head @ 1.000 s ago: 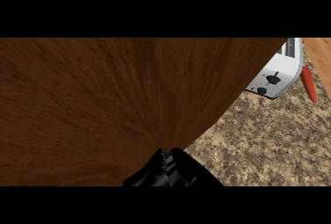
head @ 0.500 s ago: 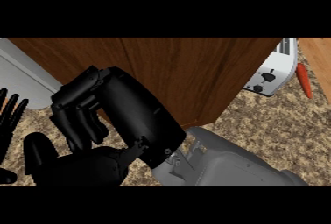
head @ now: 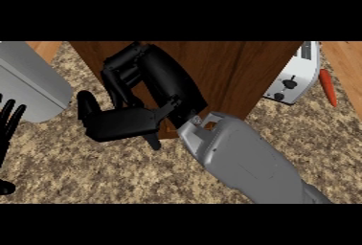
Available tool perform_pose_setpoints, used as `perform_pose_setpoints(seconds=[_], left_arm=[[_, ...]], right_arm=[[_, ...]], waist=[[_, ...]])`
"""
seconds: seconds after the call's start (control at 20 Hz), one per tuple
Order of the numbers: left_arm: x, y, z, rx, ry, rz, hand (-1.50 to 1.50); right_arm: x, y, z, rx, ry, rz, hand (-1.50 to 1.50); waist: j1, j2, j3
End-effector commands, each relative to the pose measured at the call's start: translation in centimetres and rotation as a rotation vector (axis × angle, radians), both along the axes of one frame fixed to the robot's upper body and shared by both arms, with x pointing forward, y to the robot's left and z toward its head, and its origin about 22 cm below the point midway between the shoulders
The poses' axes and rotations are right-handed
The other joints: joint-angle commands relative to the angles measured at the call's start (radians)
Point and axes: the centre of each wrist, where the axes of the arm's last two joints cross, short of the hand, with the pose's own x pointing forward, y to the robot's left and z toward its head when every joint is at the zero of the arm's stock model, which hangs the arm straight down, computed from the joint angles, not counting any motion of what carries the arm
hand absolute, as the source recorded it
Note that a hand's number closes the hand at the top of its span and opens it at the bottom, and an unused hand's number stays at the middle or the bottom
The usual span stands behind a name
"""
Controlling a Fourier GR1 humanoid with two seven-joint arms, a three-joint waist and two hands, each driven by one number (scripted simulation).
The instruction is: Pick up the wine, place it into the cabinet and close the cabinet
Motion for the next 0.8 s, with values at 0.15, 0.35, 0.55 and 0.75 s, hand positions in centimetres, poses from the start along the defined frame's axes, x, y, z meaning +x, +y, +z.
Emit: perform_pose_setpoints(seconds=[0.15, 0.35, 0.55, 0.75], left_arm=[[-0.4, -0.5, -0.8, -0.017, -0.013, -0.003, -1.50], [1.2, -1.0, 0.4, -0.009, 0.003, -0.011, -1.50], [1.1, -0.2, 0.9, 0.001, -0.003, -0.042, -1.50], [1.5, -0.9, 0.1, -0.013, -0.012, -0.031, -1.50]], right_arm=[[4.3, -3.8, -3.3, -0.039, 0.009, -0.084, 1.50], [5.7, -2.4, -3.3, -0.047, 0.012, -0.114, 1.50], [7.4, -5.2, -4.5, -0.078, -0.009, -0.139, 1.50], [7.8, -6.3, -5.0, -0.083, -0.024, -0.144, 1.50]], waist=[[-0.004, 0.013, 0.004], [0.000, 0.016, 0.004], [0.006, 0.021, 0.004], [-0.007, 0.022, 0.003]])
